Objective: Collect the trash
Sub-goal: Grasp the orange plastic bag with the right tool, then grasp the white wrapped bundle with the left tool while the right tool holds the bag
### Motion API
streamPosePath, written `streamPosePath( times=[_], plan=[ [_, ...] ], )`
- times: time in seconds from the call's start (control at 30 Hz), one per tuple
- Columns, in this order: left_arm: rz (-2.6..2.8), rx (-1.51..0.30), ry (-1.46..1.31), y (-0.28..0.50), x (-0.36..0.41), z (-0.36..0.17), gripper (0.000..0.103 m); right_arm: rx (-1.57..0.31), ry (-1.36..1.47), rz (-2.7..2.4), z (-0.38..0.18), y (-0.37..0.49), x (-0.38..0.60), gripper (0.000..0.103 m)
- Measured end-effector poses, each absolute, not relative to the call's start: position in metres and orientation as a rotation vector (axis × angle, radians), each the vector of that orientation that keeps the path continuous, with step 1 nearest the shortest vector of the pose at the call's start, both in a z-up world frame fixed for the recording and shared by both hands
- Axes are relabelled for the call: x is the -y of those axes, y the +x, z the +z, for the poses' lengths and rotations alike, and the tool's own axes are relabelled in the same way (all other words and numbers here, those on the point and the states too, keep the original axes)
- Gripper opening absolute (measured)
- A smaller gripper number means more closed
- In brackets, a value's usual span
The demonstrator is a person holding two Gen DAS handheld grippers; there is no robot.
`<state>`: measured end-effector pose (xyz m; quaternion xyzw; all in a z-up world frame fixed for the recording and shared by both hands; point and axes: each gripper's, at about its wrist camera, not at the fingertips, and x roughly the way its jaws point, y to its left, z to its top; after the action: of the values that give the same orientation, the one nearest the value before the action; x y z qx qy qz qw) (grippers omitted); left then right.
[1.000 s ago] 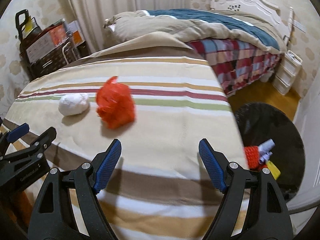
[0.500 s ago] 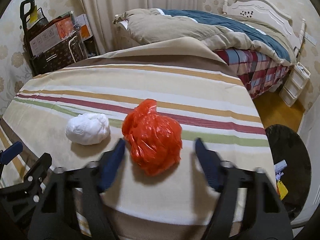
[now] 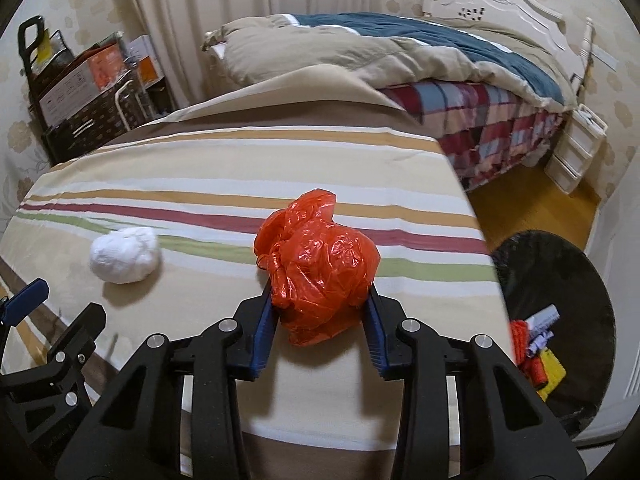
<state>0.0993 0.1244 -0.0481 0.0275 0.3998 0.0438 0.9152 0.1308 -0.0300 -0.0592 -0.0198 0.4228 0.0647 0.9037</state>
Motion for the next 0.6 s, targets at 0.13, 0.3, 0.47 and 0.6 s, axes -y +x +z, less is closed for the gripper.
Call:
streamPosePath(
  times=[0.13,0.3,0.47,0.6],
  plan=[
    [0.073,-0.817,0.071,0.106,-0.113,-0.047,0.084,-0.875,-0.019,0.115,-0.059,0.13,0.045,0.037],
    [0.066,-0.815,0.081,0.12,-0.104,-0.047,0.084,-0.875,-0.009,0.117,-0.059,0.131,0.051,0.037],
    [0.08,-0.825,0.067,0.132,-0.105,-0.048,0.084,-0.877,-0.009,0.121,-0.06,0.132,0.053,0.037],
    [0.093,-0.836,0.037,0.137,-0.111,-0.048,0.084,-0.877,-0.009,0.121,-0.06,0.132,0.052,0.037]
  ],
)
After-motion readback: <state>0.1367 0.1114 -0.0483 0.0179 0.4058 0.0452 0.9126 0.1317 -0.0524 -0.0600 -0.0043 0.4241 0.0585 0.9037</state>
